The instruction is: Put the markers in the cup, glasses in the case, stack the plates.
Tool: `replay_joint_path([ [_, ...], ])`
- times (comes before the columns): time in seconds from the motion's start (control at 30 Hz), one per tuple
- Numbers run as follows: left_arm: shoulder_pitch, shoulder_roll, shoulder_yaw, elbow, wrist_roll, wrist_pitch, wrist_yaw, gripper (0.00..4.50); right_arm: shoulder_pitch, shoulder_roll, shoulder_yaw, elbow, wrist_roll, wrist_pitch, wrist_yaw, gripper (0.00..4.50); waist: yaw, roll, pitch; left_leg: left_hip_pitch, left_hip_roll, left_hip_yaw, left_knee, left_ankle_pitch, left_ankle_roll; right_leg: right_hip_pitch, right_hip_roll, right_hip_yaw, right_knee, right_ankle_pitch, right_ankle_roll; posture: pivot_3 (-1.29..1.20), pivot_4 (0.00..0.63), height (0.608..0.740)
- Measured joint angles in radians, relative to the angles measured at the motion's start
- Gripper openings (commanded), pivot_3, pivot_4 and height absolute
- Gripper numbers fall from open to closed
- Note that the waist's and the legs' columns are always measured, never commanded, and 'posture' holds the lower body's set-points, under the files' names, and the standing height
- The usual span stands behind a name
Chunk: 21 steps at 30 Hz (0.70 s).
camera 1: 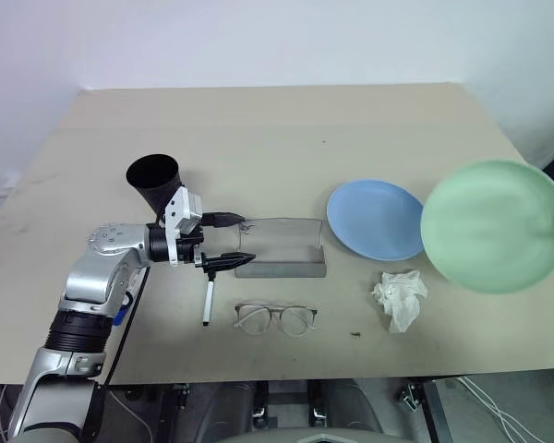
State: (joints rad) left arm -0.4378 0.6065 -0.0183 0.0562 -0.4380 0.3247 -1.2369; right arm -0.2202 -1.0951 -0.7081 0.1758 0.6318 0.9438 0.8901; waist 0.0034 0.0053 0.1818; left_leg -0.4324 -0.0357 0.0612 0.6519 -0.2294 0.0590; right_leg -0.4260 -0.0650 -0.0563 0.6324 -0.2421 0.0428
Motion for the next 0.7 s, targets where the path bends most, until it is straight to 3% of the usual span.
replay_joint_path([
  [0.23,0.019,0.008,0.006,-0.026,-0.006,0.009,0.023,4.5,-0.331,0.062,0.242,0.075,-0.052,-0.012,-0.133,0.03,0.006,0.0,0.0,-0.003,0.0,0.001,0.0,0.0,0.0,-0.002,0.0,0.0,-0.002,0.0,0.0,0.0,0.15,0.74],
  [0.5,0.064,0.016,0.015,-0.081,-0.012,0.022,0.063,4.5,-0.454,0.165,0.488,0.204,-0.174,-0.032,-0.18,0.03,0.006,0.0,0.0,-0.011,0.0,0.002,-0.001,0.001,0.001,-0.01,-0.001,0.0,-0.001,0.002,0.003,0.0,0.15,0.74],
  [0.7,0.081,0.024,0.034,-0.099,-0.021,0.034,0.084,4.5,-0.485,0.183,0.567,0.233,-0.23,-0.031,-0.176,0.03,0.008,0.0,0.0,-0.011,0.0,0.002,0.0,0.0,0.0,-0.01,-0.001,0.0,-0.001,0.002,0.003,0.0,0.15,0.74],
])
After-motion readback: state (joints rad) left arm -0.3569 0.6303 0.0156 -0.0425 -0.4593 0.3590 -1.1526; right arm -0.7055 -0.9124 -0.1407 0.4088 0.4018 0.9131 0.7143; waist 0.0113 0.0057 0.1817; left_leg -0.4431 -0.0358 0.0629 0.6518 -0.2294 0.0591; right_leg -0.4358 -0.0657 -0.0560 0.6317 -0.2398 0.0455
